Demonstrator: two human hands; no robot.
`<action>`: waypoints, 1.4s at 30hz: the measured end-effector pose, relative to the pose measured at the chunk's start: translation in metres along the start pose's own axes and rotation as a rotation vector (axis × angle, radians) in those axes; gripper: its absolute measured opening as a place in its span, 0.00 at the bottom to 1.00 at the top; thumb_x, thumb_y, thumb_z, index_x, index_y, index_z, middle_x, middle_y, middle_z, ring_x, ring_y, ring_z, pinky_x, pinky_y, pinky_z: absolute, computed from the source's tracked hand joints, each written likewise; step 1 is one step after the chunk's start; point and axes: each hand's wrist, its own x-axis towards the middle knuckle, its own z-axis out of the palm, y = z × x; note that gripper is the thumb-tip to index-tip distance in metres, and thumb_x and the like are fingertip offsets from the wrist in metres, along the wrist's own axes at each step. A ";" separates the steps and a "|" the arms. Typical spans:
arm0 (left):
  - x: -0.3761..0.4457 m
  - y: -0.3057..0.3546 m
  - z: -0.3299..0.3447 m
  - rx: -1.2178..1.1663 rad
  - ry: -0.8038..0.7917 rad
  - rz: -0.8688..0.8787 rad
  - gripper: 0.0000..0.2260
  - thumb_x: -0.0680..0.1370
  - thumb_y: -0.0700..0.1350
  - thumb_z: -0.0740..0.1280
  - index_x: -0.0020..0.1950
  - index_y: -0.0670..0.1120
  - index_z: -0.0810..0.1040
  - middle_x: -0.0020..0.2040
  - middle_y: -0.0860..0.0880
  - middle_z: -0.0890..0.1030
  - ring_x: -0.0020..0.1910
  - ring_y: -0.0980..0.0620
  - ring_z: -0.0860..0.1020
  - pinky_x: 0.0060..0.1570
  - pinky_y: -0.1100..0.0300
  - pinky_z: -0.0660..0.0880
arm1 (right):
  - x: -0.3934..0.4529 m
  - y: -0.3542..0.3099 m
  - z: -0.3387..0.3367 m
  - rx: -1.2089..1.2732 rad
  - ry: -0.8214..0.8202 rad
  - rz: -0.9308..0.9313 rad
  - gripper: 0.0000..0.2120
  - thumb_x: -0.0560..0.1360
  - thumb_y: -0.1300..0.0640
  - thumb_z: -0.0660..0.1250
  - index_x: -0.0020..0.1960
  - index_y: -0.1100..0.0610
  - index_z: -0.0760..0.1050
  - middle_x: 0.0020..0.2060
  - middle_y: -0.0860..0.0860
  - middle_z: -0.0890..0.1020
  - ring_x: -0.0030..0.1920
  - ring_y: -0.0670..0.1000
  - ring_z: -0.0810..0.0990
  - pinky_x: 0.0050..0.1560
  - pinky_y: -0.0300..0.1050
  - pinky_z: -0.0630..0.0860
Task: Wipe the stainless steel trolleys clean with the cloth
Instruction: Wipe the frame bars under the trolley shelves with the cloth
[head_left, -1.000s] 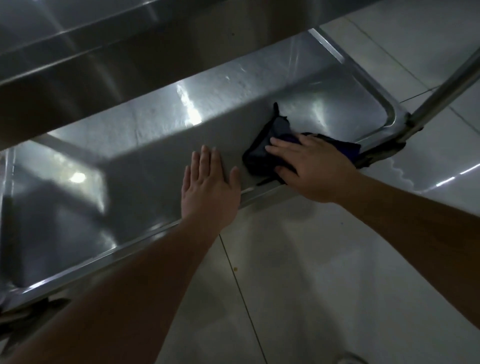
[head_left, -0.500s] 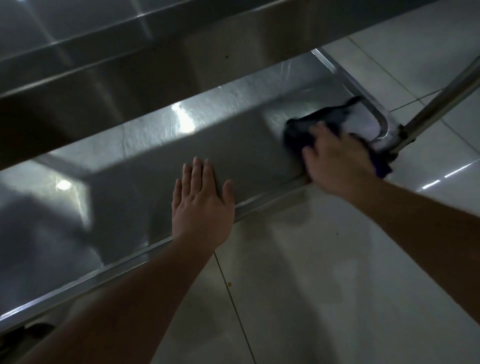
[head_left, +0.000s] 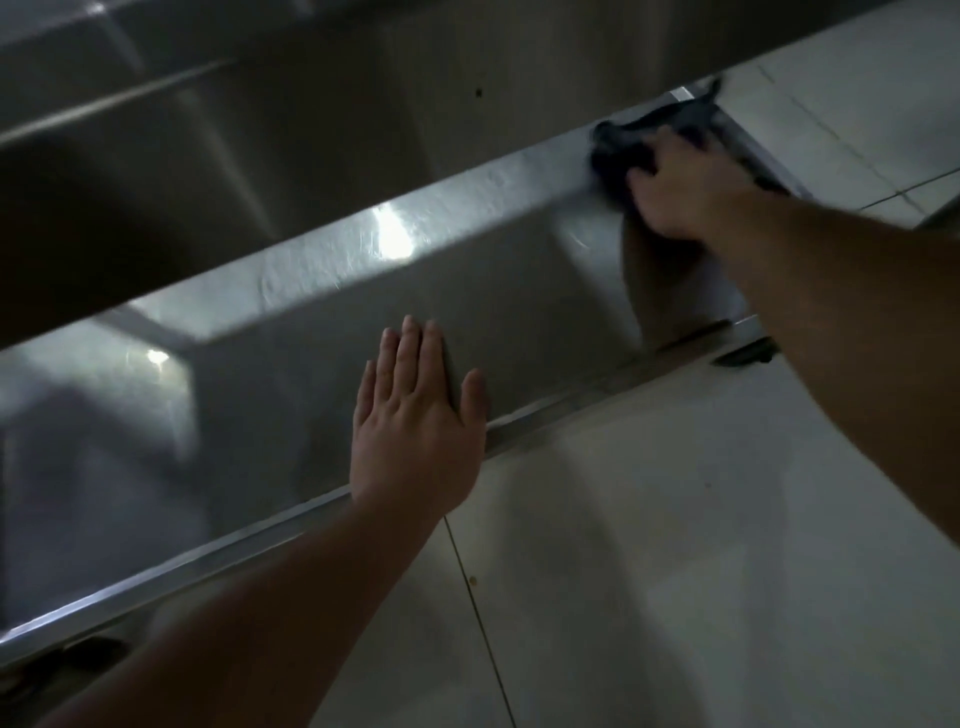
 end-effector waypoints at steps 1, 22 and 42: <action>0.000 0.001 0.001 0.002 0.003 0.001 0.35 0.83 0.67 0.40 0.87 0.52 0.47 0.87 0.54 0.44 0.84 0.57 0.38 0.81 0.56 0.36 | 0.003 0.009 -0.002 0.033 0.014 0.088 0.32 0.82 0.40 0.54 0.83 0.48 0.55 0.83 0.59 0.58 0.80 0.67 0.59 0.80 0.61 0.57; 0.001 0.002 0.001 0.018 0.001 -0.034 0.33 0.84 0.66 0.44 0.87 0.53 0.49 0.87 0.54 0.47 0.85 0.56 0.40 0.83 0.54 0.41 | 0.018 0.073 -0.007 -0.153 0.025 -0.018 0.37 0.81 0.34 0.43 0.84 0.52 0.51 0.84 0.54 0.54 0.82 0.63 0.54 0.80 0.66 0.54; 0.006 -0.018 -0.030 -0.013 -0.200 0.054 0.31 0.86 0.62 0.44 0.87 0.51 0.49 0.87 0.51 0.44 0.85 0.52 0.43 0.80 0.55 0.40 | -0.236 -0.024 0.084 -0.093 0.171 -0.536 0.29 0.81 0.35 0.59 0.75 0.51 0.73 0.72 0.47 0.77 0.69 0.61 0.74 0.71 0.60 0.66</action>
